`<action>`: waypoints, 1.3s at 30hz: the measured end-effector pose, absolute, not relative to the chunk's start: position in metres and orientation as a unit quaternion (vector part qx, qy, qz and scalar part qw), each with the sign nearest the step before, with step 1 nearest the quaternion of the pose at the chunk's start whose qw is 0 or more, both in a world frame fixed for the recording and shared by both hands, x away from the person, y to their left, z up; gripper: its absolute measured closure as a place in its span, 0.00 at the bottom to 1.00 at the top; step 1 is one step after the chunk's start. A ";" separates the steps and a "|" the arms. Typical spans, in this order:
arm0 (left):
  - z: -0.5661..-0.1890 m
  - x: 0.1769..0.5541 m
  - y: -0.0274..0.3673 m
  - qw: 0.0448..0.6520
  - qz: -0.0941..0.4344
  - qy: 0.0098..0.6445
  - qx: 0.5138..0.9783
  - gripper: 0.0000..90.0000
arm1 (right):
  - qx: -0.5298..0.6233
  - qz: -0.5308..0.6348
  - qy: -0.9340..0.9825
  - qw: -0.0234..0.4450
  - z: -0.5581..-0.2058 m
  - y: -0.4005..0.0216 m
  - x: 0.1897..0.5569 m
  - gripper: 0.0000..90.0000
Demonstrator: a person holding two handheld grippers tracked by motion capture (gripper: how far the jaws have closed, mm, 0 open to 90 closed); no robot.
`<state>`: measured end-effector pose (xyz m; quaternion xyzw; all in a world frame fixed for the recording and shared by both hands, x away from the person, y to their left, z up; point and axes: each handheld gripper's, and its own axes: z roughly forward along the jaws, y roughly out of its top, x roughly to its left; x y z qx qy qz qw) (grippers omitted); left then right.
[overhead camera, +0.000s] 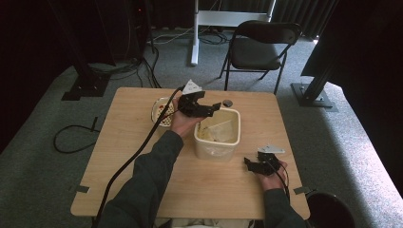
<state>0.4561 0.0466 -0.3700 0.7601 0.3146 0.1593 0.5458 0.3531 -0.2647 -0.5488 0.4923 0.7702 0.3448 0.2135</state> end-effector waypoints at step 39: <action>-0.364 0.429 0.104 0.510 0.217 0.336 0.761 0.16 | 0.493 0.344 0.770 0.215 -0.549 -0.264 0.354 0.31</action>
